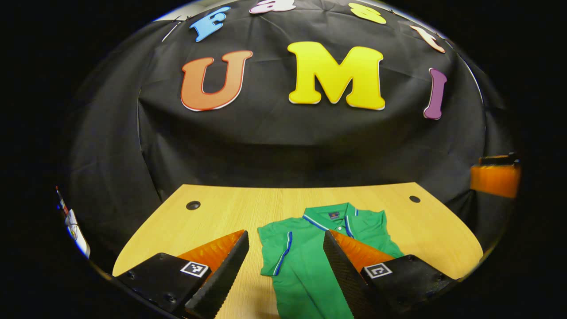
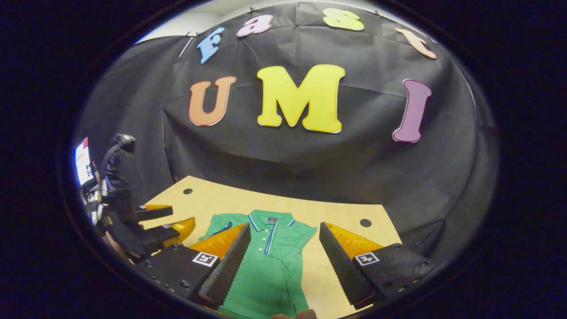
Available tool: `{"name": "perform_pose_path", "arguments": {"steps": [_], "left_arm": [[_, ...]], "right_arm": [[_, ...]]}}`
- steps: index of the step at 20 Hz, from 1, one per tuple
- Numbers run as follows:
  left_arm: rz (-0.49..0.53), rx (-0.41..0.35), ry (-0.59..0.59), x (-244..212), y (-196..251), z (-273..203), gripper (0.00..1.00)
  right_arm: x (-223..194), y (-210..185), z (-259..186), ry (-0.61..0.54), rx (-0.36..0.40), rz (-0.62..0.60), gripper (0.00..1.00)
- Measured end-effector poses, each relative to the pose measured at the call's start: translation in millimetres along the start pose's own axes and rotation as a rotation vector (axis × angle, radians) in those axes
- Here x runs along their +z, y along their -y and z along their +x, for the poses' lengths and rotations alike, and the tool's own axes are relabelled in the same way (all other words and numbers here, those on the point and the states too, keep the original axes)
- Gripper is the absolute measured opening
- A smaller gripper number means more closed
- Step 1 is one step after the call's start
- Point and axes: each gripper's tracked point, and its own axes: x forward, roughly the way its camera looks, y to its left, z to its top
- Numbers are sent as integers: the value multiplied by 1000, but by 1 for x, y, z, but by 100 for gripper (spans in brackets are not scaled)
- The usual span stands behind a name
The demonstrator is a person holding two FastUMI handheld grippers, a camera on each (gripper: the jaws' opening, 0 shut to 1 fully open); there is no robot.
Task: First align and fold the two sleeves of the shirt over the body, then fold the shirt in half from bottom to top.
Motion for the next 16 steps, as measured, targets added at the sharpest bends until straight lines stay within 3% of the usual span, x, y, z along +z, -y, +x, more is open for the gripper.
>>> {"name": "perform_pose_path", "arguments": {"steps": [4,9,14,16], "left_arm": [[-41,9,-117,-49,-11,43,100],[-22,20,-241,-96,-20,87,100],[1,23,-302,-125,-28,115,100],[11,14,-266,-117,-27,122,100]], "right_arm": [[-18,10,-10,-33,-34,-17,96],[-43,16,-12,-115,-69,16,96],[-43,21,-13,-124,-93,46,96],[-40,20,-11,-119,-96,55,96]]}}
